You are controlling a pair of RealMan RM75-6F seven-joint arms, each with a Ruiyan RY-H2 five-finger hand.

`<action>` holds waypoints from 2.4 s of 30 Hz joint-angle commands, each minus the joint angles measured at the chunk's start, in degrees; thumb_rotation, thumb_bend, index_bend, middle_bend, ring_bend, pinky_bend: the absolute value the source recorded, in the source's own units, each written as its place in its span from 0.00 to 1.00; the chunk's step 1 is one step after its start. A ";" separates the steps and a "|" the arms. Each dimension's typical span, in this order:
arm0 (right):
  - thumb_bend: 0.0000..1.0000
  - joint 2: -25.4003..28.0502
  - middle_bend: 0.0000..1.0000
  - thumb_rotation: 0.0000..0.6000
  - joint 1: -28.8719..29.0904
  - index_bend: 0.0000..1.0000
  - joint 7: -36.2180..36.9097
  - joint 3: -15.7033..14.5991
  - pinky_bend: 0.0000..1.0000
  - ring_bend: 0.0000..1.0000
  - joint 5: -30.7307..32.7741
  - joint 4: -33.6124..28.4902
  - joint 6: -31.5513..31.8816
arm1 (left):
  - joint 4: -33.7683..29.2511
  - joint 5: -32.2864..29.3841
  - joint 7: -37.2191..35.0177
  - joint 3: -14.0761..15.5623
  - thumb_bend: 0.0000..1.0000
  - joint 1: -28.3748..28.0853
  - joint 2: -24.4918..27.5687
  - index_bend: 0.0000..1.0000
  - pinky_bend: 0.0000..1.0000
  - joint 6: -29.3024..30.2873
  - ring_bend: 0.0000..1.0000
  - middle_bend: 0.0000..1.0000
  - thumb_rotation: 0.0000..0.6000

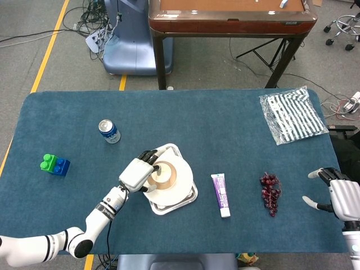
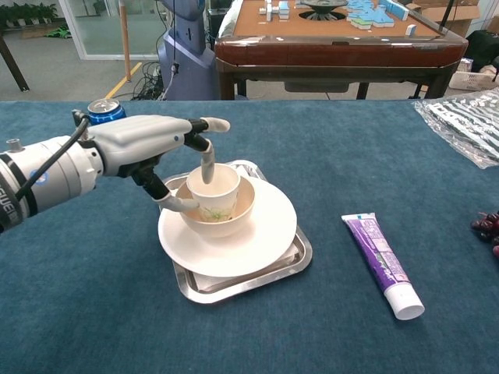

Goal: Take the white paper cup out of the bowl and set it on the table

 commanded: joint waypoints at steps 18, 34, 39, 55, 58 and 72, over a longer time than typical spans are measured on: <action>0.17 0.30 0.38 1.00 -0.25 0.41 0.48 0.16 0.34 0.25 0.02 -0.04 0.45 | 3.20 -1.17 -1.57 0.09 0.23 -1.07 -2.59 0.55 0.09 0.07 0.00 0.00 1.00; 0.17 0.32 0.38 1.00 -0.26 0.41 0.56 0.16 0.34 0.25 0.05 -0.02 0.36 | 4.61 -0.57 -2.25 0.68 0.33 -1.06 -3.10 0.65 0.09 0.94 0.00 0.00 1.00; 0.17 0.28 0.38 1.00 -0.25 0.41 0.45 0.16 0.34 0.25 0.01 -0.02 0.36 | 5.35 1.01 -3.69 1.32 0.35 -0.91 -3.21 0.66 0.10 1.23 0.00 0.00 1.00; 0.17 0.12 0.38 1.00 -0.23 0.41 0.09 0.10 0.34 0.25 -0.03 -0.06 0.27 | -7.87 -0.18 5.18 0.67 0.35 0.89 5.52 0.66 0.10 5.88 0.00 0.00 1.00; 0.17 -0.05 0.38 1.00 -0.16 0.41 -0.28 0.06 0.34 0.25 0.03 -0.06 0.11 | -10.85 -1.30 7.51 0.53 0.35 1.57 8.35 0.66 0.10 7.02 0.00 0.00 1.00; 0.17 -0.62 0.38 1.00 0.11 0.41 -1.66 -0.01 0.34 0.25 0.63 -0.11 -0.64 | -14.31 -21.12 19.53 1.12 0.35 1.99 17.35 0.65 0.10 6.28 0.00 0.00 1.00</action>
